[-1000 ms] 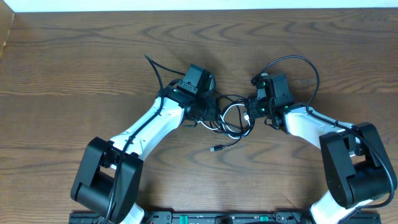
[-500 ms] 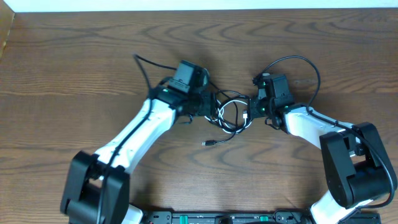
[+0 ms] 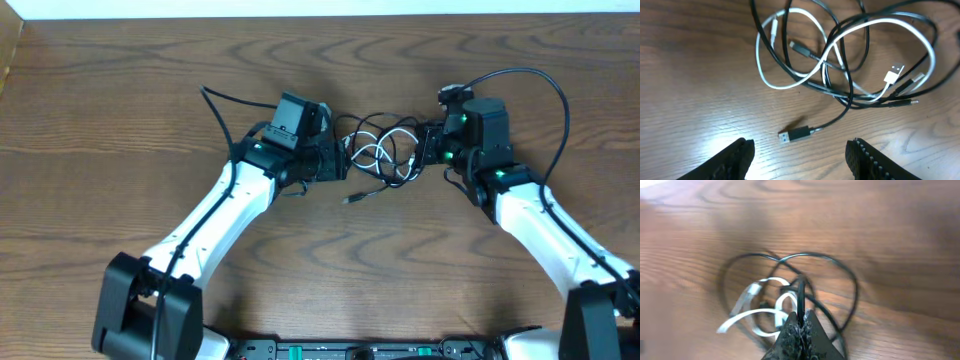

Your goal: Untangle cables

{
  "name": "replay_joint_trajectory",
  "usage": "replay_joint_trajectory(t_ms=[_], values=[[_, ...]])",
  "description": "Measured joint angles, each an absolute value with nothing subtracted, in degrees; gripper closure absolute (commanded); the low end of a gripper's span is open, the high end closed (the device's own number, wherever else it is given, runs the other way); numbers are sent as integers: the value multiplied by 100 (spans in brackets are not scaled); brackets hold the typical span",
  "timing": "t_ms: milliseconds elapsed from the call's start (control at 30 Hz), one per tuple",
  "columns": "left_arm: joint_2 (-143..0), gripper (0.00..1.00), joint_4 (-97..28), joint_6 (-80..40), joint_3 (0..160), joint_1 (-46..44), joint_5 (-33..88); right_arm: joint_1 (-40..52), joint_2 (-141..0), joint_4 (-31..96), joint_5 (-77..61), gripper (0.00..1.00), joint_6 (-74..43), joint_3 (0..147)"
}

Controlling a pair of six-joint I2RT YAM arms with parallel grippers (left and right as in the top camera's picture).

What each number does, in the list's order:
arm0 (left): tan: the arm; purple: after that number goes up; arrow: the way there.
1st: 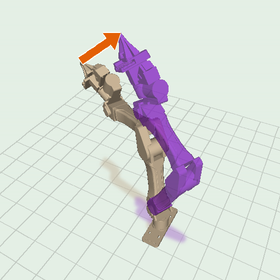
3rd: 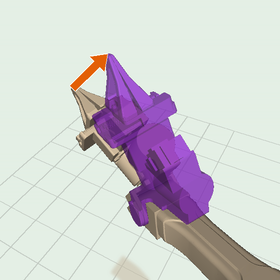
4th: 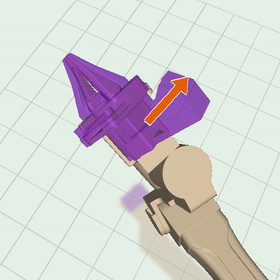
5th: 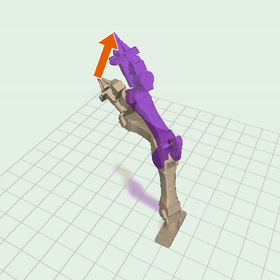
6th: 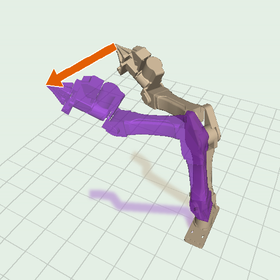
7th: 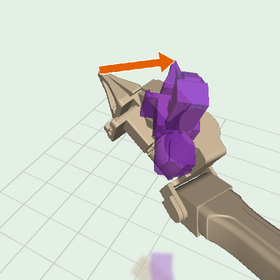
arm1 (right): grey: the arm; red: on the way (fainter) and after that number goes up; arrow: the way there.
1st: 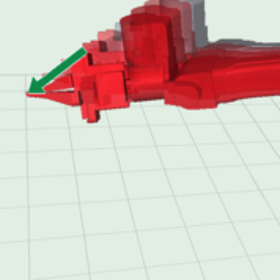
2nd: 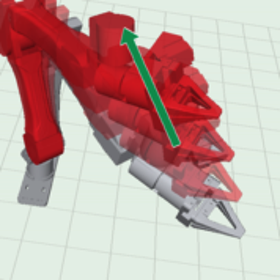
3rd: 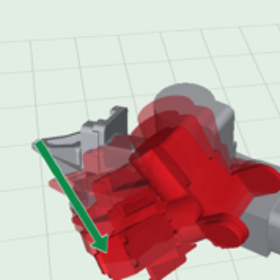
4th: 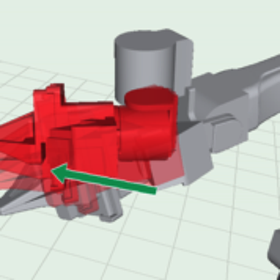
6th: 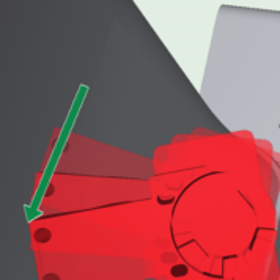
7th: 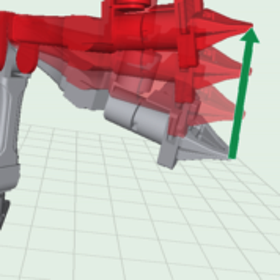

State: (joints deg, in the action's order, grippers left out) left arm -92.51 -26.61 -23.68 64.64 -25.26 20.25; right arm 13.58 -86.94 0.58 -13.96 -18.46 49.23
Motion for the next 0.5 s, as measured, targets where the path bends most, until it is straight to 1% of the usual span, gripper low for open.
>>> replay_joint_trajectory(t_ms=[300, 500], values=[[-9644, 35, -2344, -2615, 6464, -2672, 2053, 1533, -8661, 78, -1962, 99, -1874, 4923], [-9922, 36, -1787, -2720, 6464, -2676, 2550, 1542, -8661, -189, -2578, 99, -1890, 4923]])
